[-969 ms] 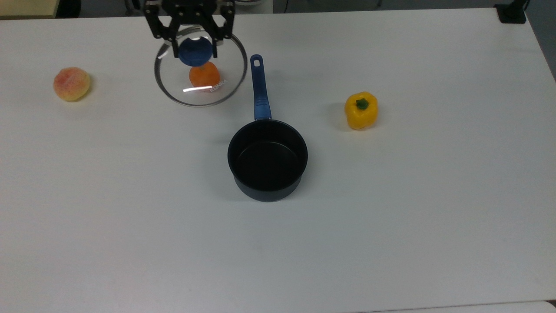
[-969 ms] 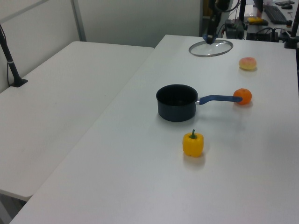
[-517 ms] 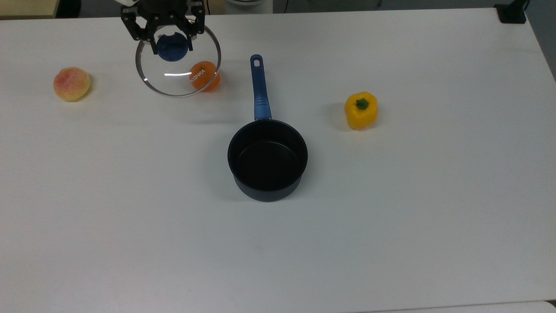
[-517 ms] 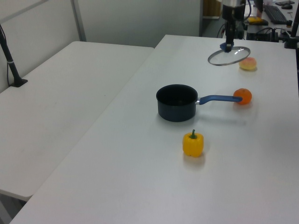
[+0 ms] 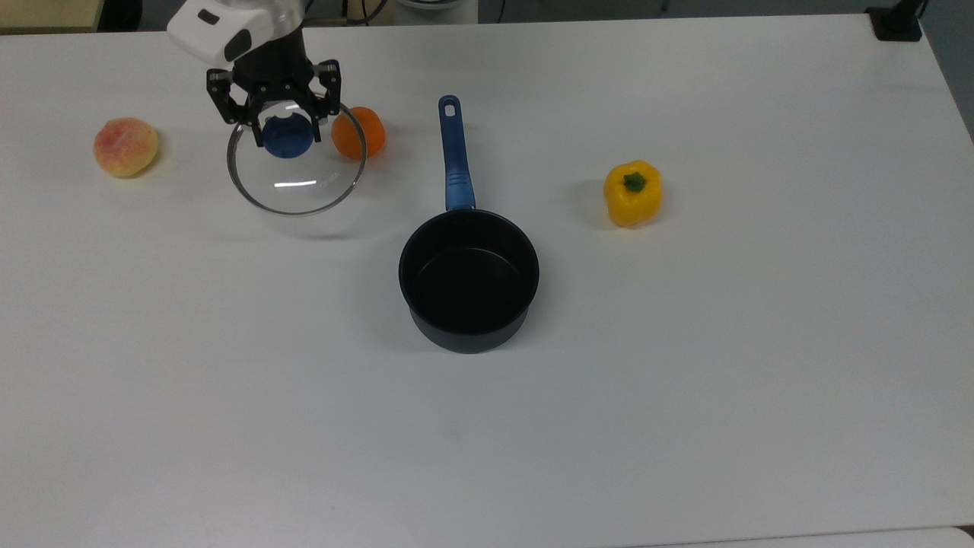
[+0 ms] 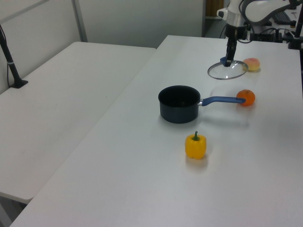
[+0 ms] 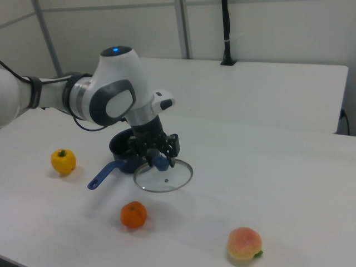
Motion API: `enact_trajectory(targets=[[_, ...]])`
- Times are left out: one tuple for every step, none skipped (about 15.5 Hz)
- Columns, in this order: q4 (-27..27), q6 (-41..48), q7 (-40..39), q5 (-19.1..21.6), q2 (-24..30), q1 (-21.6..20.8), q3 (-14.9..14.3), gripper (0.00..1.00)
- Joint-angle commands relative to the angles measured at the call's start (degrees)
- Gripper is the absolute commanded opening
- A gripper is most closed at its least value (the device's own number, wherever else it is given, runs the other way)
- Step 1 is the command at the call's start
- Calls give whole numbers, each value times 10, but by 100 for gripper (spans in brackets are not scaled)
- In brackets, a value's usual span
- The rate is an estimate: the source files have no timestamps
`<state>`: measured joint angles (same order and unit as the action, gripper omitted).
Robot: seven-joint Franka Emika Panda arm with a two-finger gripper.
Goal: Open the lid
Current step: 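Carry the lid away from the saucepan toward the orange, then lower the lid onto the table beside the saucepan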
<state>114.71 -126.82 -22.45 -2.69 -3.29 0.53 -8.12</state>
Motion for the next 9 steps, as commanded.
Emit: enact_trajectory(targets=[[16,-63,-21,9,-26,3,-4,5],[16,-73,-21,9,-36,3,-4,5],[17,-84,-21,9,-43,3,-4,5],[20,-94,-21,8,-50,3,-4,5],[24,-105,-21,8,-54,3,-4,5],[29,-116,-21,8,-56,3,-4,5],[42,-131,-20,8,-59,3,-4,5],[55,-154,-20,8,-59,2,-4,5],[67,-175,-20,8,-60,2,-4,5]])
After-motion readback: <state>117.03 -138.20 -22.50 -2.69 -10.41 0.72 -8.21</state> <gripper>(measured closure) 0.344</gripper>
